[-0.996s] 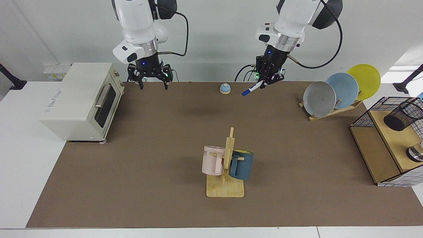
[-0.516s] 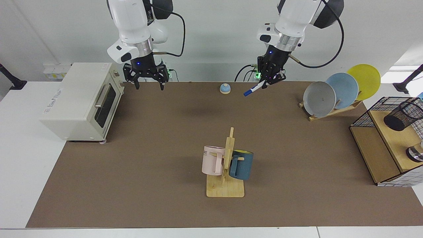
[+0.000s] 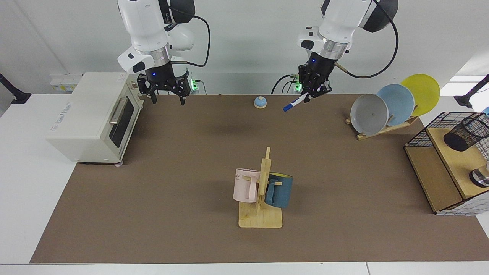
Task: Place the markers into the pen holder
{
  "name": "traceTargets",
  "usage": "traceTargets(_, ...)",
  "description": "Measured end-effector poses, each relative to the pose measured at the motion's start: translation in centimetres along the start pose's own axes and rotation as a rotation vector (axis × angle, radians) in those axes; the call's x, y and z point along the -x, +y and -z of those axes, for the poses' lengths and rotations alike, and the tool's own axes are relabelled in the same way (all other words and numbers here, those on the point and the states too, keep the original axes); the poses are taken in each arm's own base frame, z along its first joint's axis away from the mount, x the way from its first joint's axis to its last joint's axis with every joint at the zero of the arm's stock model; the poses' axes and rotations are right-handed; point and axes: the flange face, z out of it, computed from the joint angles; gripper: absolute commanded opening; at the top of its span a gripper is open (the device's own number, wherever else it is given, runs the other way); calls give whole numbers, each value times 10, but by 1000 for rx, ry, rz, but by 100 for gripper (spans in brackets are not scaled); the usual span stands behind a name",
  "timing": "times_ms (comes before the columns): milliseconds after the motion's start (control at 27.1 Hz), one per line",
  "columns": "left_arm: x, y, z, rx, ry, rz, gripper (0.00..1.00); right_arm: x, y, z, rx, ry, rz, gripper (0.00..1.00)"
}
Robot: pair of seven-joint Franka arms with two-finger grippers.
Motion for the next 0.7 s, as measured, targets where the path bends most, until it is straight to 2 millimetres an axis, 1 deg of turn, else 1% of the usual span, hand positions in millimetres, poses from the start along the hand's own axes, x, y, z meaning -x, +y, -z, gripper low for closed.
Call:
traceTargets(221,1,-2,8,-31,-13,-6,0,1,-3,0,-9,-3,2,99)
traceTargets(406,7,-5,22,-68,-68,-10,0,-1,3,0,-9,-3,-9,99)
traceTargets(553,25,-19,36,-98,-117,19,0,-3,8,0,-9,-3,-19,99)
traceTargets(701,55,-42,50,-135,-182,18,0,-3,9,0,-10,-3,-21,99)
